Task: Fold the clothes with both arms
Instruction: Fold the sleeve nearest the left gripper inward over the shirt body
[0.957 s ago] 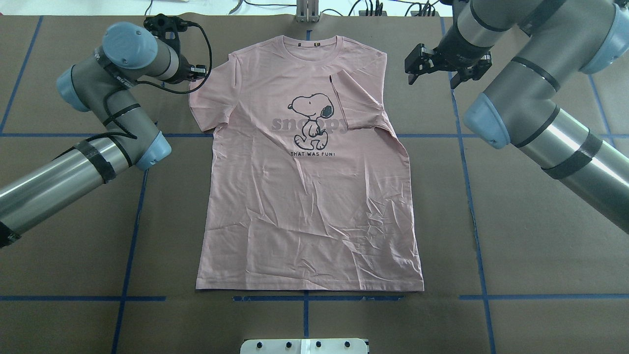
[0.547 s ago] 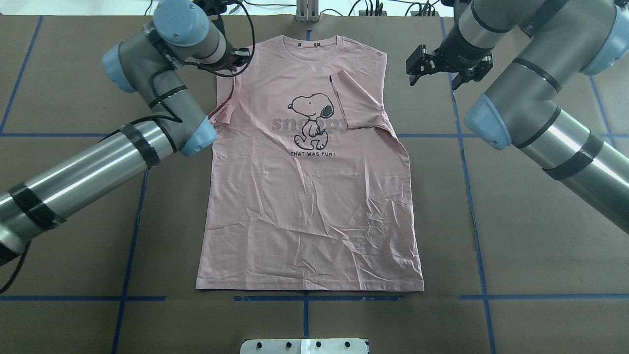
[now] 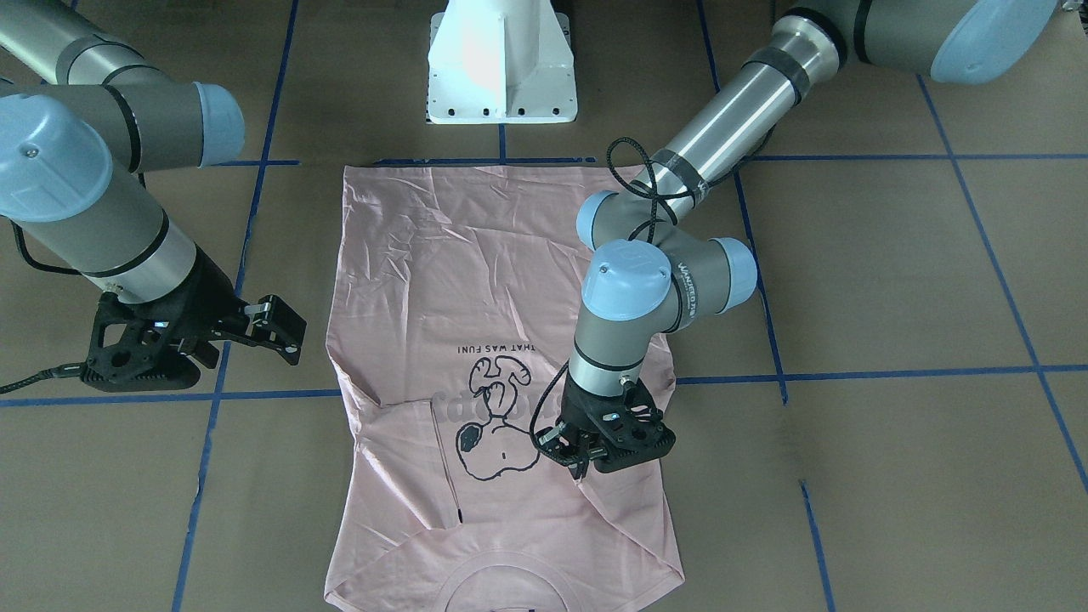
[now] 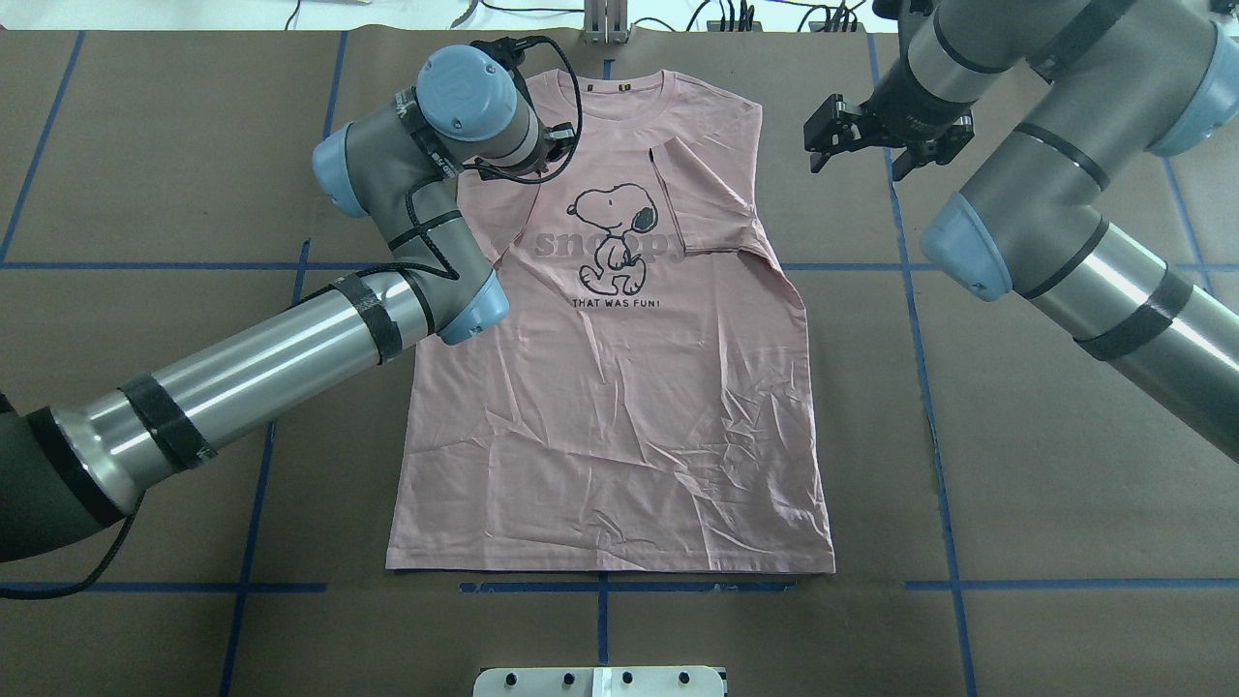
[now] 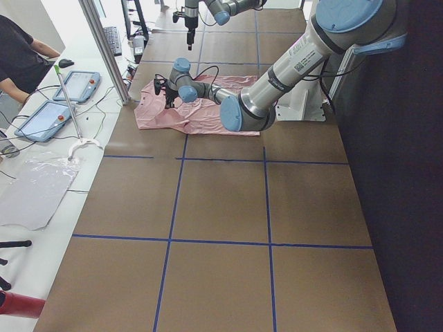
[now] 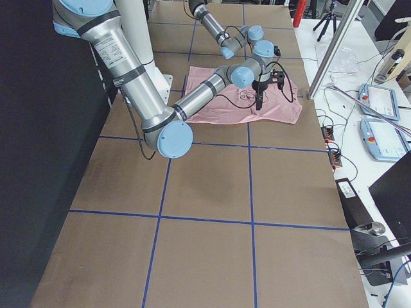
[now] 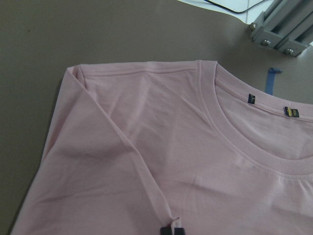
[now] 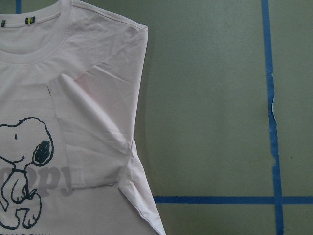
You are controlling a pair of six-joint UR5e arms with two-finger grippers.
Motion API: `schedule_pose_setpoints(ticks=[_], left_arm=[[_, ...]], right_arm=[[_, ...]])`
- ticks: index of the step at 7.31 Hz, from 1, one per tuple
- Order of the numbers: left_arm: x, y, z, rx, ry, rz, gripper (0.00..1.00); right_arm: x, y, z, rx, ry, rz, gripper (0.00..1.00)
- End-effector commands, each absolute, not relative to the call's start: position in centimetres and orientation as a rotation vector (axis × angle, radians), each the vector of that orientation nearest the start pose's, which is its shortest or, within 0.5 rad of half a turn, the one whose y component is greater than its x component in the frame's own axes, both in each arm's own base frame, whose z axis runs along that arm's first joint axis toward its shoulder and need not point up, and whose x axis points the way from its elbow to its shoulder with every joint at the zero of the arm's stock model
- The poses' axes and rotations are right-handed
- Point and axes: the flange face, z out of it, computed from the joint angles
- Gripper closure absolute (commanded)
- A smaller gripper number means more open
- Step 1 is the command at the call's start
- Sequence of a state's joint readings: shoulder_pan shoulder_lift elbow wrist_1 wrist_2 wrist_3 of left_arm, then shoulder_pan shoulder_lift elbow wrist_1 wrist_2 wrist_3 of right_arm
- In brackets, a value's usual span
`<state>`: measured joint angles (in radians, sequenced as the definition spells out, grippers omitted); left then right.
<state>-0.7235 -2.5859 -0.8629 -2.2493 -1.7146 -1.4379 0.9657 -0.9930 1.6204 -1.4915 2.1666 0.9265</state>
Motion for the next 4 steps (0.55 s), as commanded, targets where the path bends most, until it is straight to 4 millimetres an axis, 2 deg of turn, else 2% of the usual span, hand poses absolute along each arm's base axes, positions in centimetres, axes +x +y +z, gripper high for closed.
schedule_pose_setpoints(ticks=[1,2,4], left_arm=[[57.9,-66.4,23.8,0.298,0.972,-0.473,0.26],[57.7,-66.5,23.4,0.3,0.98,-0.473,0.0],[57.3,-66.0,21.9,0.314,1.043,-0.443,0.0]], right_arm=[[-32.3,-60.2,28.9,0.098,-0.885,0.09,0.0],[-32.4,-60.2,28.9,0.097,-0.885,0.089,0.0],[-32.4,-60.0,28.8,0.097,-0.887,0.091,0.0]])
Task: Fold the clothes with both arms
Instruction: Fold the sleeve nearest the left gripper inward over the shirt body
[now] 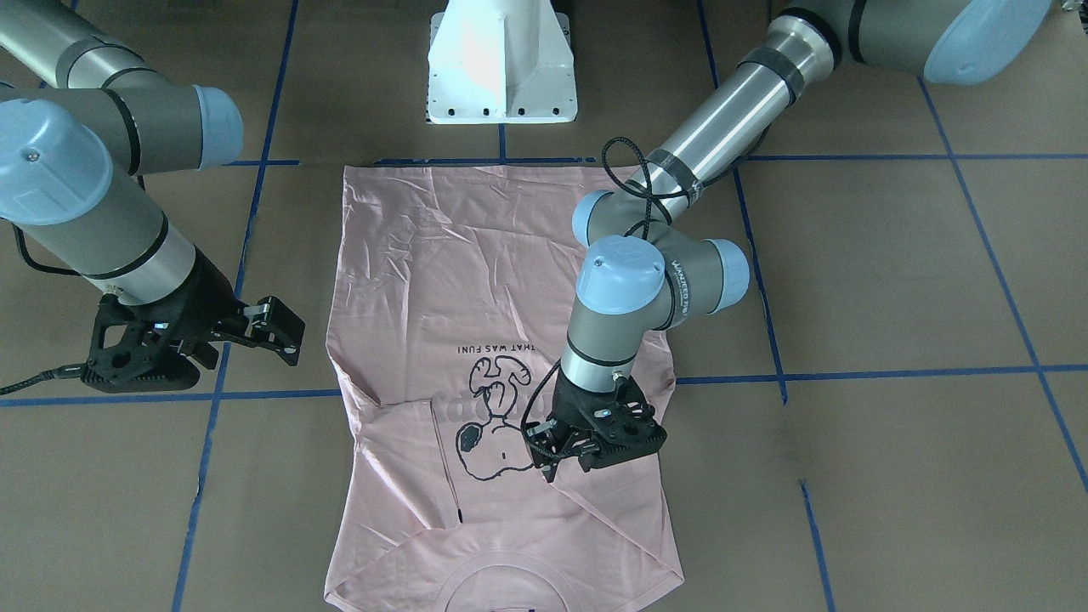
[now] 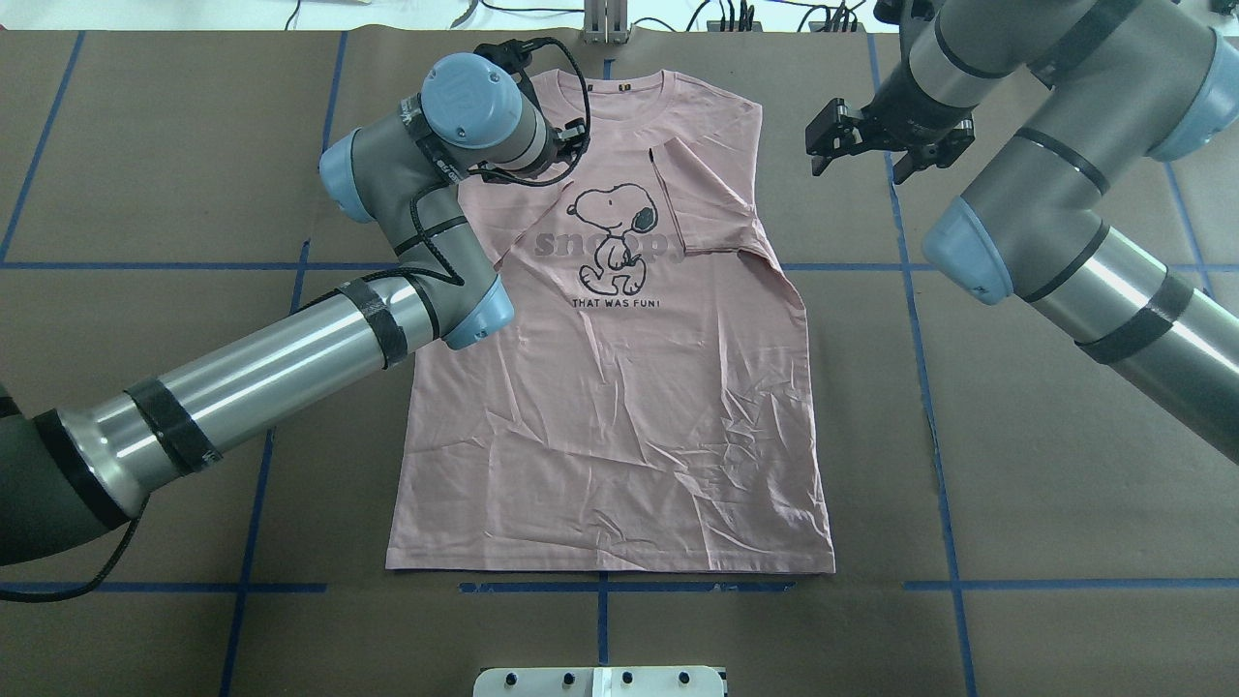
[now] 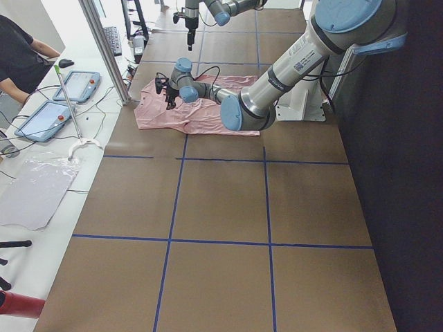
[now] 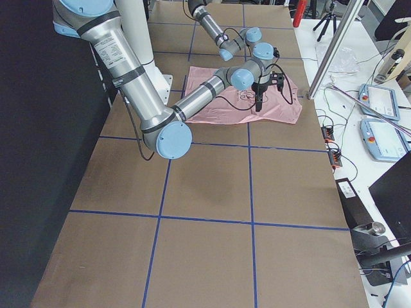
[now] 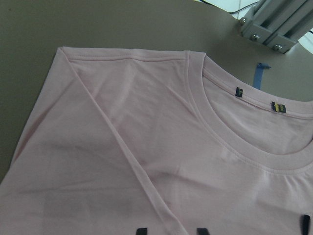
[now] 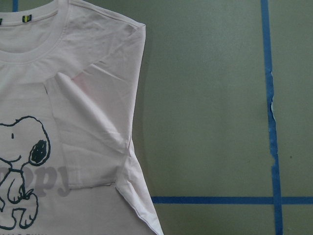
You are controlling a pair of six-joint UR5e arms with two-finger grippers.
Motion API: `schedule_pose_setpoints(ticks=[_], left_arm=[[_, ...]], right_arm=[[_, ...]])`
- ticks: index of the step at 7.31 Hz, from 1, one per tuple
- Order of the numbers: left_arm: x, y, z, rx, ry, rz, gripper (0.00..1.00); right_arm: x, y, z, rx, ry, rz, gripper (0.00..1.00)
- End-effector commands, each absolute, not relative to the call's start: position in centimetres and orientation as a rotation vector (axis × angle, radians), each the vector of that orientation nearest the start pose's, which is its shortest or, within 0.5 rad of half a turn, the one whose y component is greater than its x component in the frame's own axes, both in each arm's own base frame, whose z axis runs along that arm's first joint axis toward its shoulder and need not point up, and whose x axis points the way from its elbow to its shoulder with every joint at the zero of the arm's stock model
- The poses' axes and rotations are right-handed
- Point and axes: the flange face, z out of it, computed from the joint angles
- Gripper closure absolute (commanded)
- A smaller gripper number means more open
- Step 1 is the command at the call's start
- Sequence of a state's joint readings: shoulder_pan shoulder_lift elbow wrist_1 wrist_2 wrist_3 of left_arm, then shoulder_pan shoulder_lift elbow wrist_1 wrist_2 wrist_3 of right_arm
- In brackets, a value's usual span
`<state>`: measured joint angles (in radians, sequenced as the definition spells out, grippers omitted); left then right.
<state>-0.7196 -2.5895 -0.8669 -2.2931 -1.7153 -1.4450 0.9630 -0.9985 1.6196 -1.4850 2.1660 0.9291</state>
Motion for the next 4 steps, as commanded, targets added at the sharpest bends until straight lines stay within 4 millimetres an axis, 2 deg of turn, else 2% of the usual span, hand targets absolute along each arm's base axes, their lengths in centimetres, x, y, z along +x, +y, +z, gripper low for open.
schedule_pose_setpoints(ticks=[1,2,3,4], left_arm=[[56.2,-64.6,20.8,0.295,1.094,-0.407,0.0],[54.4,-61.8,21.4,0.234,1.129,-0.346,0.0],[51.9,-59.4,22.3,0.229,1.094,-0.3,0.0],[48.6,-56.7,21.9,0.246,1.071,-0.26,0.0]], right_arm=[[-32.1,-59.2,28.8,0.086,-0.897,0.114,0.0],[-32.3,-56.0,29.3,0.088,-0.907,0.085,0.0],[-32.0,-53.9,30.1,0.073,-0.909,0.106,0.0],[-32.3,-50.6,29.9,0.095,-0.902,0.111,0.0]])
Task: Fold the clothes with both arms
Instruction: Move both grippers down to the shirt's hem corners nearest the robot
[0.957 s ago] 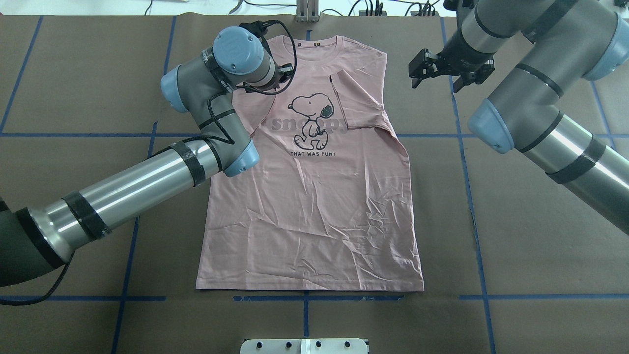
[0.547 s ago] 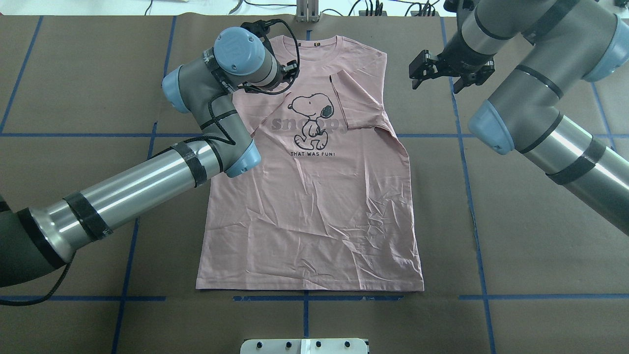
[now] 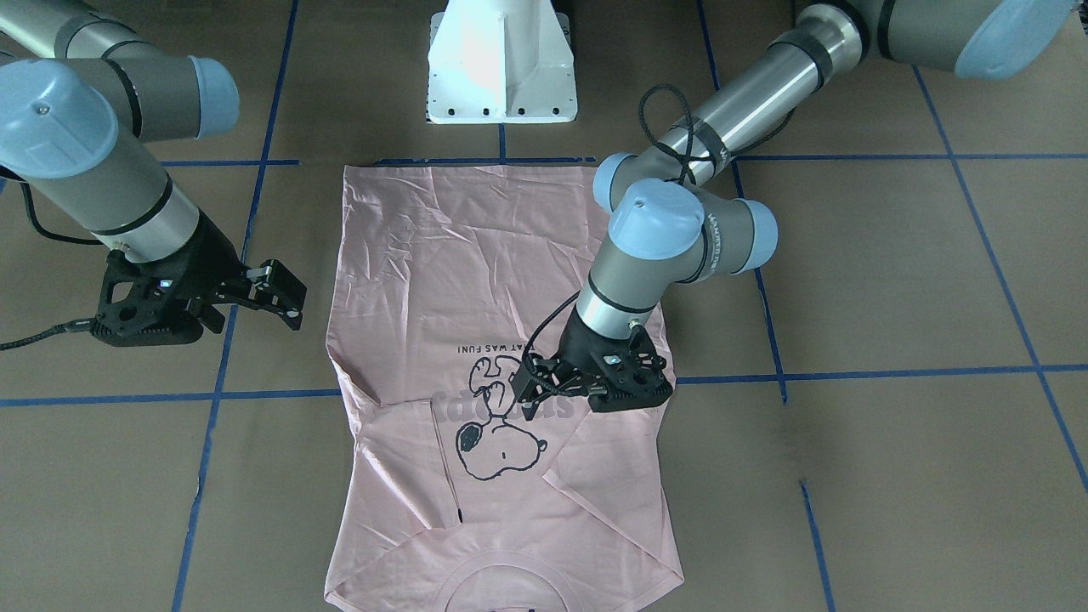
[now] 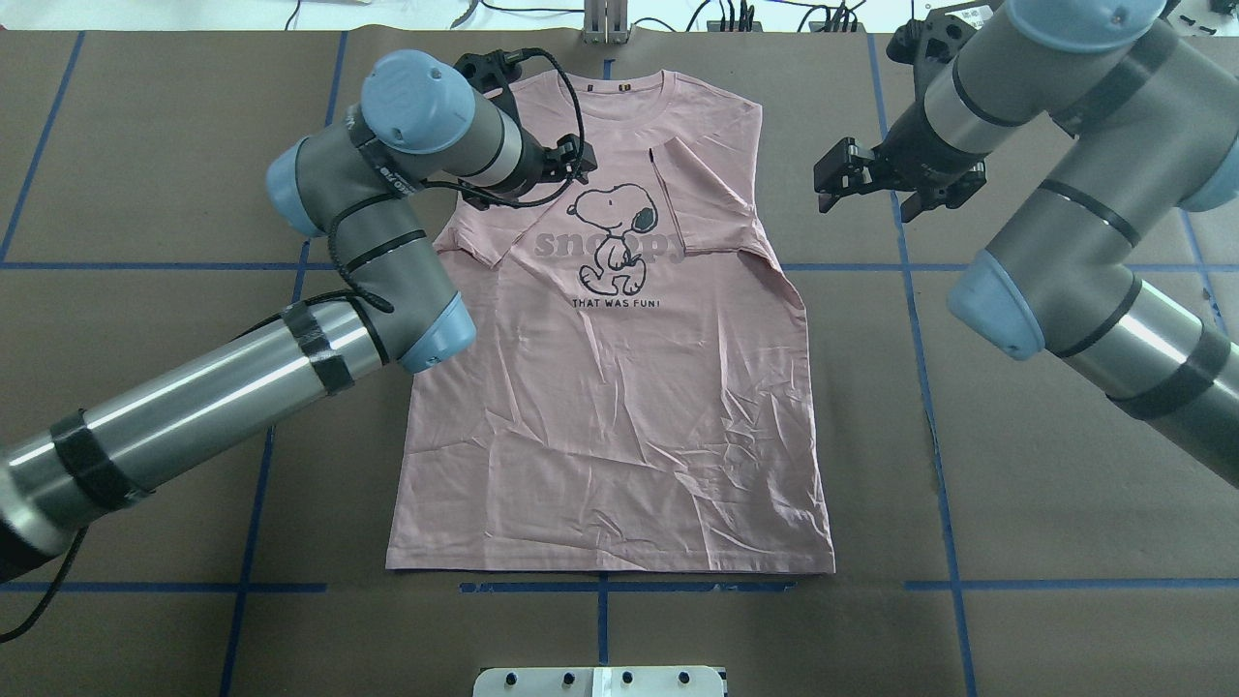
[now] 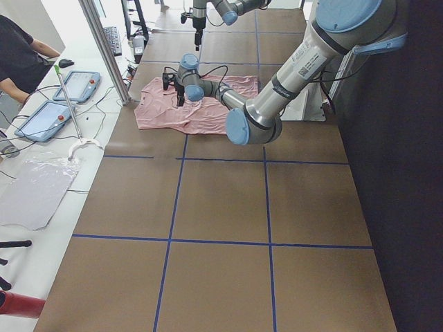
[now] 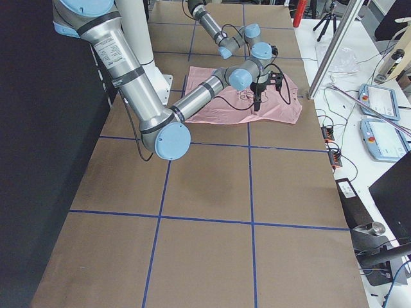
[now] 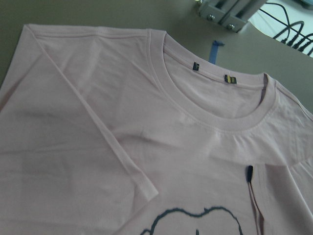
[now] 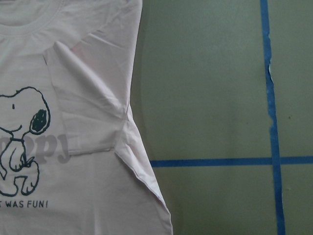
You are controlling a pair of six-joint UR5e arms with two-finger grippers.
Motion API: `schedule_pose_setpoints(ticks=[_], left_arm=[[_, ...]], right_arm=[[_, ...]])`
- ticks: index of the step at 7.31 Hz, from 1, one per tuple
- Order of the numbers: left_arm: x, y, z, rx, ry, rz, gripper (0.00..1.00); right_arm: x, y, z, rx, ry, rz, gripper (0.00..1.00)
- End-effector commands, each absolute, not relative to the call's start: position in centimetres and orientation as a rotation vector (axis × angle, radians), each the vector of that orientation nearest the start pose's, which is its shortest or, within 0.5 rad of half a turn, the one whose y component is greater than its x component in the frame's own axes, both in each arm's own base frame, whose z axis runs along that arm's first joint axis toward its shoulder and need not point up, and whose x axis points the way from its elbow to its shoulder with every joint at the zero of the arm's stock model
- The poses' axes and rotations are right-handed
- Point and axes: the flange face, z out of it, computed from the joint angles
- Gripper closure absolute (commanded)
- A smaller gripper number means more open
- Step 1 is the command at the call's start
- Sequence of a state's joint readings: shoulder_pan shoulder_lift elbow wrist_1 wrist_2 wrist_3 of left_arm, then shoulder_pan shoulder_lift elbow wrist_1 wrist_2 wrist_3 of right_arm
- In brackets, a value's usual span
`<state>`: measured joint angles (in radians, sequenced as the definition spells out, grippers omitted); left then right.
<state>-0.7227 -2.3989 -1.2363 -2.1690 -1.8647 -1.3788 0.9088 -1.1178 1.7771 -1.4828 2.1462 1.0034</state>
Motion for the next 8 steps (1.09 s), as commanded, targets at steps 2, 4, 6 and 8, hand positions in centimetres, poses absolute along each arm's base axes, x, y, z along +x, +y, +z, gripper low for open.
schedule_pose_setpoints(ticks=[2,4,6,8], left_arm=[[42.7,-51.6,22.6,0.259,1.0,-0.188,0.0],[38.5,-47.4,24.0,0.296,0.979,-0.188,0.0],[37.9,-46.8,24.6,0.294,0.977,-0.19,0.0],[38.0,-46.8,24.3,0.297,0.982,-0.188,0.0]], right_arm=[[-35.1,-41.0,29.9,0.078,-0.892,0.16,0.0],[-40.5,-32.7,31.8,0.095,-0.885,0.238,0.0],[-43.1,-27.8,33.8,0.118,-0.891,0.235,0.0],[-44.8,-26.4,34.9,0.096,-0.866,0.206,0.0]])
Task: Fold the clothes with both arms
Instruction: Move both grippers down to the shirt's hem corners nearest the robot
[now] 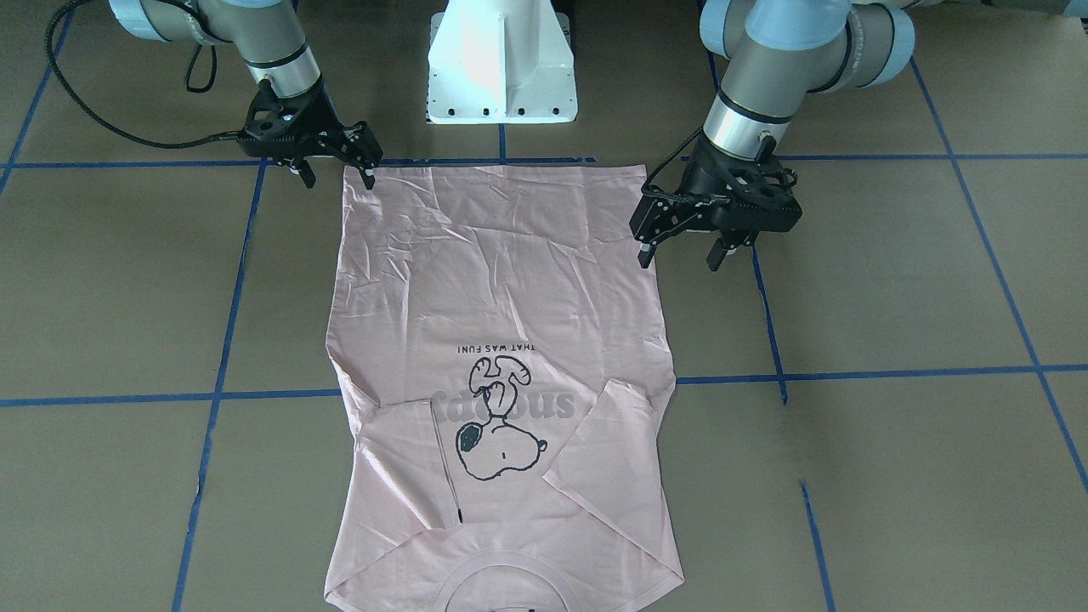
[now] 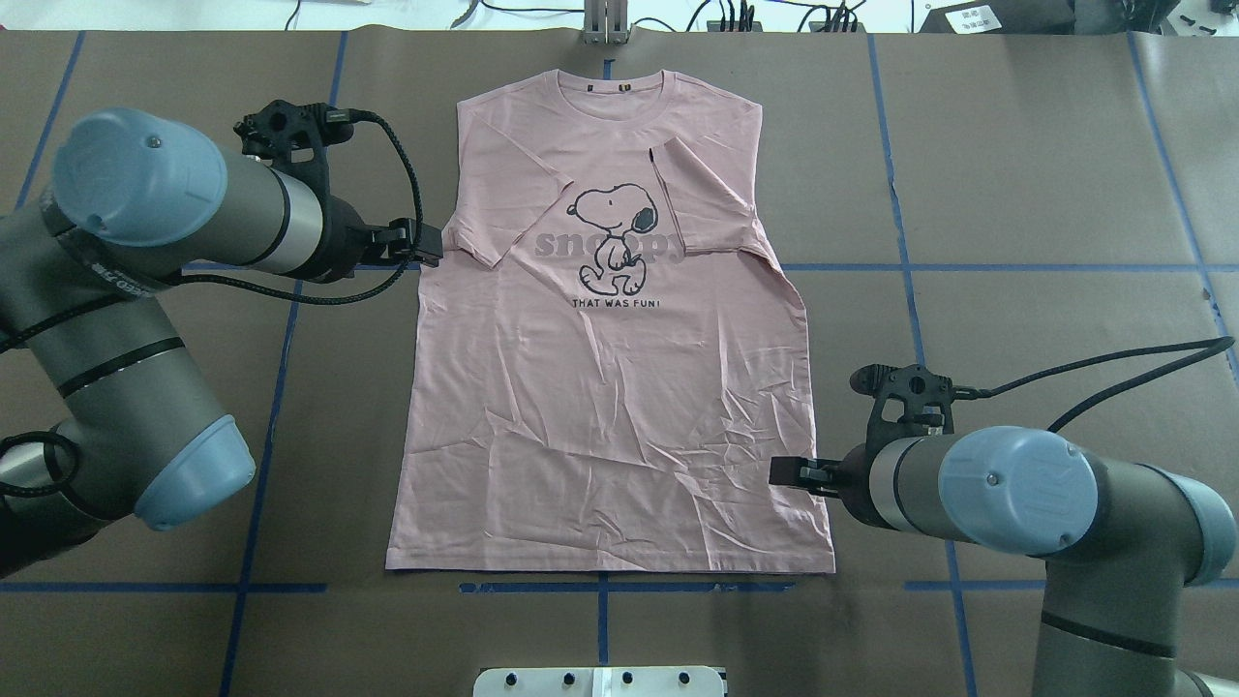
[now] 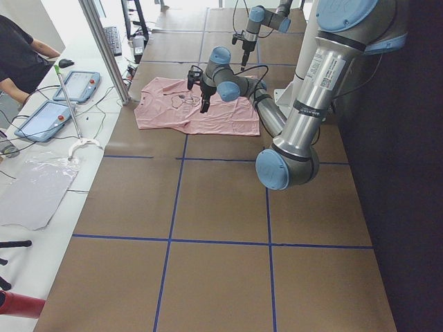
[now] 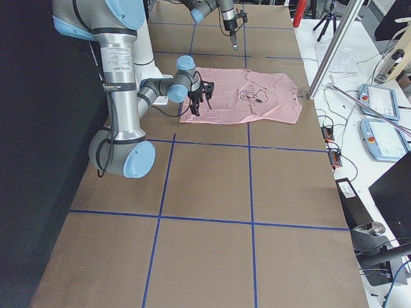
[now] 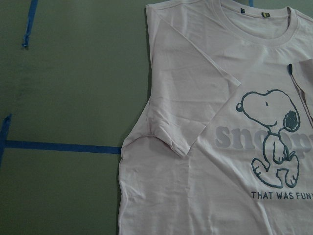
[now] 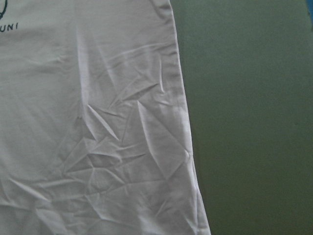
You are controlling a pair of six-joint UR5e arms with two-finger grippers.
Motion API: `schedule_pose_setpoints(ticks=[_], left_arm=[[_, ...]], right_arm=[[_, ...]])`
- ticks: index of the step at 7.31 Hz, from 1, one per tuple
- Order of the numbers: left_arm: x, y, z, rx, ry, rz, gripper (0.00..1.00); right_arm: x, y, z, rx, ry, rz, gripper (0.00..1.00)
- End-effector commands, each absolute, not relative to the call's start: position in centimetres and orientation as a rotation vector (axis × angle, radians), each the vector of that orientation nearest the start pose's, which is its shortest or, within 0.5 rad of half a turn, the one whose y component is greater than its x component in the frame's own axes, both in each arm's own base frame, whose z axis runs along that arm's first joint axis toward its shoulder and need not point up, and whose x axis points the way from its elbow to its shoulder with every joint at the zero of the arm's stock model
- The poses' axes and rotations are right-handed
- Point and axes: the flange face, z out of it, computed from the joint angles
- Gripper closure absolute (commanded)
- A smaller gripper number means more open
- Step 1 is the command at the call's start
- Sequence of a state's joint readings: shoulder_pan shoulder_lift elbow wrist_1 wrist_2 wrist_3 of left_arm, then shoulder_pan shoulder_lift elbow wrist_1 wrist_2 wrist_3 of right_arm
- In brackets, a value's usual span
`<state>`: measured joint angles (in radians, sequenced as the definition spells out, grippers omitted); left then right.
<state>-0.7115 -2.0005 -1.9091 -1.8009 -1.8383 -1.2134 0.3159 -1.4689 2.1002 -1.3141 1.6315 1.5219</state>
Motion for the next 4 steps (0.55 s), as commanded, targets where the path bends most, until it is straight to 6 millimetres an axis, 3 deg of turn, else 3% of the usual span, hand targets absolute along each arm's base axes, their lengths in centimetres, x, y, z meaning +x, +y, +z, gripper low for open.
schedule_pose_setpoints(ticks=[1,2,4], left_arm=[[38.1,-46.8,24.4,0.294,0.98,-0.187,0.0],[38.2,-46.8,24.2,0.295,0.982,-0.185,0.0],[38.4,-46.6,23.8,0.294,0.991,-0.181,0.0]], right_arm=[[-46.0,-25.8,36.0,0.085,-0.844,0.19,0.01],[-47.0,-25.7,37.2,0.075,-0.82,0.183,0.01],[-47.5,-24.7,37.4,0.058,-0.815,0.162,0.01]])
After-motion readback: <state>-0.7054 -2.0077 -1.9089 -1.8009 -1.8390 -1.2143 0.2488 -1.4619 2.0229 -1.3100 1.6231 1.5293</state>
